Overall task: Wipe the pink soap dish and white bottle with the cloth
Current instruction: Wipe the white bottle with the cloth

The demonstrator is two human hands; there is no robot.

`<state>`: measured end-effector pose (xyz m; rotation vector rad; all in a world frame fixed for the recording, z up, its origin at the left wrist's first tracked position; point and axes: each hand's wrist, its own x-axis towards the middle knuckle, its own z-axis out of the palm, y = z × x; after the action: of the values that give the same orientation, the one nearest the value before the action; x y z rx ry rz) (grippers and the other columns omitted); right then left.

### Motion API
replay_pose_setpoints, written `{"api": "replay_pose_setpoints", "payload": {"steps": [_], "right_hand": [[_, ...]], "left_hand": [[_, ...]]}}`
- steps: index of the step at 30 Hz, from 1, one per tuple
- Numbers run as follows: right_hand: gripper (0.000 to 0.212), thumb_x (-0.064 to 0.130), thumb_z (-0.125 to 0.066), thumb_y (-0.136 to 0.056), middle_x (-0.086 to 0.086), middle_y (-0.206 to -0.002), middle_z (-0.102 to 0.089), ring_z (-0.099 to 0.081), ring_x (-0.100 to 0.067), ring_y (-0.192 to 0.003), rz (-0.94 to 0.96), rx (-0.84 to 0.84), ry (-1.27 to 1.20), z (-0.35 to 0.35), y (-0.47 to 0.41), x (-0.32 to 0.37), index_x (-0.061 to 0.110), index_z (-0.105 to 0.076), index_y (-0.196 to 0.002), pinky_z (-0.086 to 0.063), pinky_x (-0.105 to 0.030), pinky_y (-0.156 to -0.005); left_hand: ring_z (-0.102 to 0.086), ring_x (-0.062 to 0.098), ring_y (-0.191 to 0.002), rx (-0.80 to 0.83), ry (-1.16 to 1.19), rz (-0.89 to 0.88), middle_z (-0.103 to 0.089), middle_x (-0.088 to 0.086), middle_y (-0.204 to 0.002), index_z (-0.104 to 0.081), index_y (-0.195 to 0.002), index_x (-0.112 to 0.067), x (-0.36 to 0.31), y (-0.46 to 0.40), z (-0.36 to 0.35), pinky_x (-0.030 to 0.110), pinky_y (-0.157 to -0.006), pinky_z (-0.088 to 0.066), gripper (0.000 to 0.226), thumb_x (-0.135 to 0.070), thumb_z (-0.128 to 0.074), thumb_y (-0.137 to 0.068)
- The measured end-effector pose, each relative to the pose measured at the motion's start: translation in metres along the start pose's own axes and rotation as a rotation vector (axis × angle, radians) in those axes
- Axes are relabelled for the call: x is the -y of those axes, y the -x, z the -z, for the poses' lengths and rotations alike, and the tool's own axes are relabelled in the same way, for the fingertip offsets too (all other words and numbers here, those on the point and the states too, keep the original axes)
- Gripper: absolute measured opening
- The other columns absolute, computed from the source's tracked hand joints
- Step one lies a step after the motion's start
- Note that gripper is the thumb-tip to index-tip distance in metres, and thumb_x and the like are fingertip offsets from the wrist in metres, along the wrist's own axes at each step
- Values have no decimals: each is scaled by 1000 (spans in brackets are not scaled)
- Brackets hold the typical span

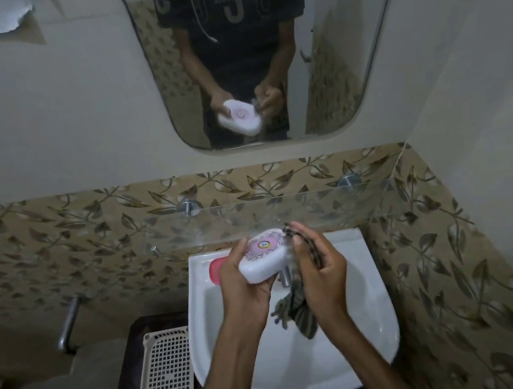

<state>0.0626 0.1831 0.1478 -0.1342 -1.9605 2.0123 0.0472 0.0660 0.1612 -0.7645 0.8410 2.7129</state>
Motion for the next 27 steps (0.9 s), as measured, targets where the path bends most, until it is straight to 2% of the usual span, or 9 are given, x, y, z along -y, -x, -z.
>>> {"api": "replay_pose_setpoints", "payload": {"steps": [5,9,12,15,18,19,21,23,27], "right_hand": [[39,16,-68,-101,14,-131,-72,-68,-2,-120,242,141,212,-20,27,-7,28,-66,-138,-58,-25,-99],[31,23,-73,-97,4,-130,-73,-70,-7,-118,216,142,305,-4,-7,-8,25,-71,-127,-60,-34,-99],[28,24,-79,-93,-4,-127,-71,-71,-16,-114,151,54,427,4,-33,-10,17,-77,-120,-58,-20,-95],[25,21,-81,-90,-1,-110,-64,-70,-13,-96,123,33,439,5,-38,-13,19,-79,-114,-56,-8,-76],[22,19,-83,-88,8,-103,-74,-73,-8,-95,67,104,297,8,-32,-11,24,-80,-109,-60,-18,-80],[23,18,-84,-87,10,-103,-77,-74,-7,-97,57,143,245,9,-30,-8,25,-81,-109,-60,-19,-83],[25,16,-85,-86,10,-104,-79,-75,-9,-99,41,241,140,9,-22,-1,30,-81,-107,-60,-20,-86],[25,18,-85,-83,9,-104,-79,-76,-13,-100,68,328,83,7,-12,5,30,-80,-105,-60,-24,-87],[25,15,-84,-83,10,-102,-74,-72,-13,-98,225,318,195,2,-6,0,26,-76,-104,-56,-18,-83]], "left_hand": [[-73,20,-78,103,-167,-91,-71,10,-84,-73,-95,-10,21,8,-4,29,-66,-61,31,-40,-64,-94],[-72,30,-116,165,-311,-304,-75,19,-123,-73,-125,-7,16,4,10,34,-92,-60,42,-39,-56,-104],[-65,32,-128,142,-414,-296,-72,15,-133,-69,-134,-13,19,0,8,46,-108,-52,46,-45,-62,-100],[-73,17,-114,166,-649,-325,-78,-3,-121,-74,-124,-37,21,-4,12,31,-90,-60,38,-52,-73,-90],[-73,12,-97,207,-926,-333,-78,-11,-98,-66,-128,-17,18,-10,24,14,-71,-55,50,-17,-82,-80],[-72,14,-95,216,-1004,-337,-76,-13,-94,-65,-125,-21,14,-11,26,12,-69,-54,51,-6,-80,-78],[-73,10,-91,286,-1048,-323,-76,-16,-94,-67,-116,-40,8,-7,29,16,-69,-56,51,-11,-74,-75],[-72,7,-84,313,-1051,-312,-75,-18,-90,-69,-108,-40,3,-3,28,17,-68,-56,37,-24,-67,-75],[-71,-3,-102,414,-1120,-410,-74,-25,-109,-70,-114,-49,0,6,28,14,-79,-56,39,-25,-61,-84]]}}
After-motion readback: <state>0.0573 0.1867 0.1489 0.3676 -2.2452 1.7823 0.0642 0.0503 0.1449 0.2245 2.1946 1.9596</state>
